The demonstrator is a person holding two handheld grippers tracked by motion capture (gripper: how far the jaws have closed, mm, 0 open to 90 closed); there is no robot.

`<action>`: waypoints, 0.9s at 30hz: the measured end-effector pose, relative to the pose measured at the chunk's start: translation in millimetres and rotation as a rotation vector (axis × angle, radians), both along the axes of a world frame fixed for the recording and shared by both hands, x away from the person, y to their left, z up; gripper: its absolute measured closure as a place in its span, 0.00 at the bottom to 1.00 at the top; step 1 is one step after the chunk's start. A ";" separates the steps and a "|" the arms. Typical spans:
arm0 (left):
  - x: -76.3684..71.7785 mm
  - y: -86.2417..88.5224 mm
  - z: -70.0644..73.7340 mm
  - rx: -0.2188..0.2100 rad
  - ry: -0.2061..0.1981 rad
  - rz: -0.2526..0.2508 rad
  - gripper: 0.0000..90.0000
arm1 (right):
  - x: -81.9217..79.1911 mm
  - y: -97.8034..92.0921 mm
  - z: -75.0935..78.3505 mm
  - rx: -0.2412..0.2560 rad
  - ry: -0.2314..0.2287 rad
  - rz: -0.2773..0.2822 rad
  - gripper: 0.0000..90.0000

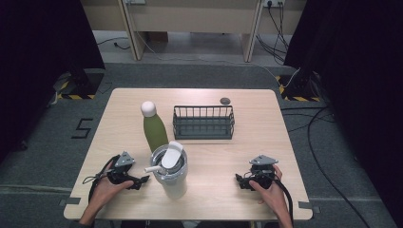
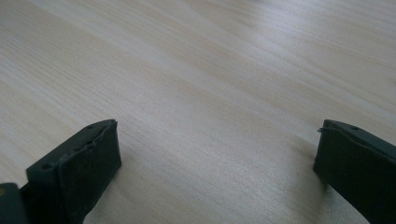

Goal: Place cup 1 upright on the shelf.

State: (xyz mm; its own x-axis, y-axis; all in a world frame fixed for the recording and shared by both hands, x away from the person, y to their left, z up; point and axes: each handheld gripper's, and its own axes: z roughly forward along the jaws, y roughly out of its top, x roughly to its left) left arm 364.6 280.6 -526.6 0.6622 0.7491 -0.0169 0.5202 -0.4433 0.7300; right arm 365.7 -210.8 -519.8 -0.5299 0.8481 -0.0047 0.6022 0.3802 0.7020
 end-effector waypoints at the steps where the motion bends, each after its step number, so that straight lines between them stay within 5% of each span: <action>1: 0.0 0.0 0.0 0.000 0.000 0.000 0.00 | 0.0 0.0 0.0 0.000 0.000 0.000 0.01; 5: 0.0 0.0 0.0 0.000 0.000 0.000 0.00 | -1.2 0.5 0.5 0.002 -0.002 0.000 0.04; 7: 0.0 0.0 0.0 0.000 0.000 0.000 0.00 | -3.3 0.8 2.4 0.009 -0.015 0.010 0.19; 17: 0.0 0.0 0.0 0.000 0.000 0.000 0.00 | -19.5 9.1 14.3 0.068 -0.126 0.109 0.16; 27: 0.0 -0.1 0.0 0.000 0.000 0.000 0.00 | -33.7 29.6 23.0 0.145 -0.183 0.202 0.17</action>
State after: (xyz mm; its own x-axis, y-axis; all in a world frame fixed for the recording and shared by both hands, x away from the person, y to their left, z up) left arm 364.6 280.5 -526.6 0.6619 0.7494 -0.0168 0.5202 -0.4430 0.7302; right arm 332.1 -181.3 -496.7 -0.6892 0.7245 -0.0020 0.3835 0.3672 0.8474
